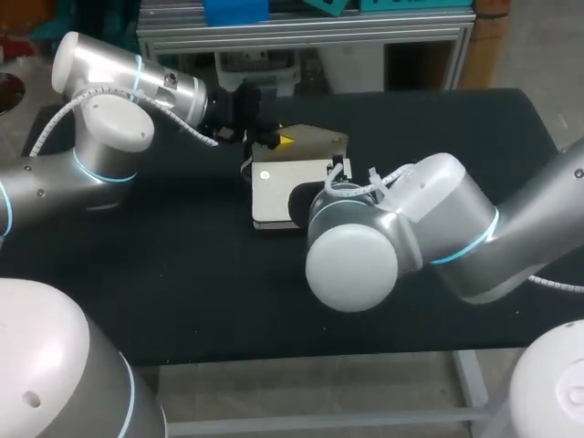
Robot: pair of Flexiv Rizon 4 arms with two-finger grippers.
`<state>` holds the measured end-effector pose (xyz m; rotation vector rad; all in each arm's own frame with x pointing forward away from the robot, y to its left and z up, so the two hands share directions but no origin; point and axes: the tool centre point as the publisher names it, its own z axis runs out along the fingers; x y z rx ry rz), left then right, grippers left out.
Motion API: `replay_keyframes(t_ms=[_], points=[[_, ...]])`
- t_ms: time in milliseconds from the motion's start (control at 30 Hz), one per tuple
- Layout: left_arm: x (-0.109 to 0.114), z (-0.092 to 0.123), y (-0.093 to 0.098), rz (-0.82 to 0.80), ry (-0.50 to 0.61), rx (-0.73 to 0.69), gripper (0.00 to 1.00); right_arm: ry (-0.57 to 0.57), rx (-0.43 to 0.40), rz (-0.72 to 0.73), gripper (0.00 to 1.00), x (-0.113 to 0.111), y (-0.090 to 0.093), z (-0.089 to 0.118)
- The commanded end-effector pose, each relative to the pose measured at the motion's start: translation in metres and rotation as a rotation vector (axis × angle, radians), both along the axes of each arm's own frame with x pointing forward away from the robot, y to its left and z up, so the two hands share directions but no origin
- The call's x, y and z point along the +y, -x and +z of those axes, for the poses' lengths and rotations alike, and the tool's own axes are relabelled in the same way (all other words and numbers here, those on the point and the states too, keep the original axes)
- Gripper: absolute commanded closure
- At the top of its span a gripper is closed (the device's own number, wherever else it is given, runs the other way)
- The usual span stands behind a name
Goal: Pick up the bag, open it, inspect its contents, close it, and place it on the opposite side
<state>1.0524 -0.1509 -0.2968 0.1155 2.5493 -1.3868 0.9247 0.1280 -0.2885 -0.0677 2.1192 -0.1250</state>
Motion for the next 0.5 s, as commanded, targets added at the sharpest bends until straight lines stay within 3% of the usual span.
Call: replay_keyframes(t_ms=[33,133,300,500], points=[[0.000,-0.001,-0.001,-0.001,0.005,-0.002,1.00,-0.002,-0.177,0.022,1.00,0.001,0.001,-0.004],[0.000,-0.001,-0.001,-0.001,0.005,-0.002,1.00,-0.002,-0.177,0.022,1.00,0.001,0.001,-0.004],[0.002,-0.003,-0.004,-0.007,0.010,-0.007,1.00,-0.156,-0.151,0.053,1.00,0.000,-0.003,-0.038],[0.001,-0.009,-0.008,-0.011,0.001,-0.004,1.00,-0.209,-0.141,0.056,1.00,-0.004,-0.005,-0.048]])
